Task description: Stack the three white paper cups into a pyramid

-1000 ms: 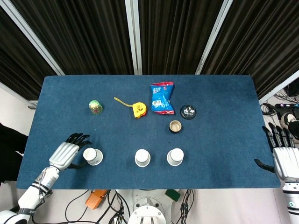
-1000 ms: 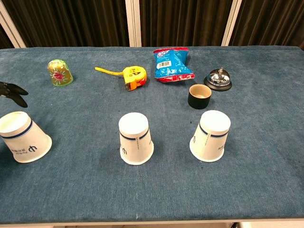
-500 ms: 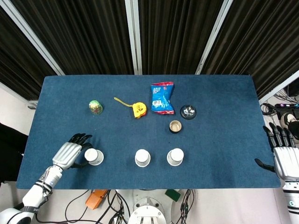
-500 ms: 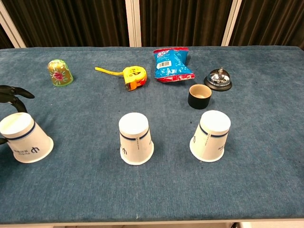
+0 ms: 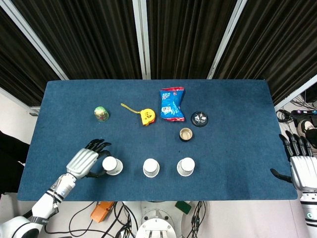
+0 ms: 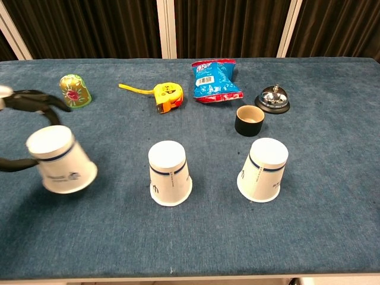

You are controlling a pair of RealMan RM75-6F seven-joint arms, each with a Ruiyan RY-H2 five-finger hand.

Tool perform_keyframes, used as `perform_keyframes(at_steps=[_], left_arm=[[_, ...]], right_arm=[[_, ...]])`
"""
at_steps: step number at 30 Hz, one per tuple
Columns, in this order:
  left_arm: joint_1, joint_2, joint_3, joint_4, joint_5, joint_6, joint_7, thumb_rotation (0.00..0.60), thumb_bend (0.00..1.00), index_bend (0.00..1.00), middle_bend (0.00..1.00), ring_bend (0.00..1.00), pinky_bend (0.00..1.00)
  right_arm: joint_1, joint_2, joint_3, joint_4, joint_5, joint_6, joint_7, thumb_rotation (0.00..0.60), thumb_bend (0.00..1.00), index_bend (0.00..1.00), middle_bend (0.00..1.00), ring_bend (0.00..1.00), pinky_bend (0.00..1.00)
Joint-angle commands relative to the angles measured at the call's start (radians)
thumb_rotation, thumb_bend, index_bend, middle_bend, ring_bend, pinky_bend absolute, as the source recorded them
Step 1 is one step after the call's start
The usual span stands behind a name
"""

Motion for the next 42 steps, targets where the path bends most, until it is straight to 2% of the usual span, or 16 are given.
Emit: perform_keyframes(at_steps=[1, 10, 17, 32, 36, 42], left_arm=[[-0.035, -0.032, -0.023, -0.025, -0.025, -0.031, 0.047, 0.562, 0.35, 0.41, 0.12, 0.02, 0.02], [-0.108, -0.124, -0.056, -0.050, -0.128, -0.080, 0.229, 0.553, 0.35, 0.41, 0.12, 0.02, 0.02], [-0.126, -0.160, -0.055, -0.052, -0.202, -0.069, 0.324, 0.552, 0.35, 0.41, 0.12, 0.02, 0.02], [-0.146, -0.195, -0.038, -0.037, -0.240, -0.044, 0.353, 0.543, 0.34, 0.41, 0.12, 0.02, 0.02], [-0.149, -0.206, -0.031, -0.027, -0.246, -0.042, 0.356, 0.544, 0.31, 0.41, 0.12, 0.02, 0.02], [-0.149, -0.219, -0.023, -0.017, -0.250, -0.028, 0.358, 0.544, 0.24, 0.34, 0.12, 0.02, 0.02]], right_arm=[[-0.003, 0.001, -0.001, 0.003, 0.002, 0.002, 0.004, 0.600, 0.17, 0.00, 0.00, 0.00, 0.00], [-0.016, -0.002, -0.006, 0.021, 0.009, 0.009, 0.026, 0.600, 0.17, 0.00, 0.00, 0.00, 0.00], [-0.023, -0.006, -0.009, 0.036, 0.014, 0.011, 0.038, 0.600, 0.17, 0.00, 0.00, 0.00, 0.00], [-0.028, -0.011, -0.008, 0.042, 0.017, 0.012, 0.044, 0.600, 0.17, 0.00, 0.00, 0.00, 0.00], [-0.027, -0.012, -0.007, 0.041, 0.016, 0.011, 0.043, 0.600, 0.17, 0.00, 0.00, 0.00, 0.00], [-0.025, -0.012, -0.007, 0.039, 0.016, 0.007, 0.039, 0.600, 0.17, 0.00, 0.00, 0.00, 0.00]])
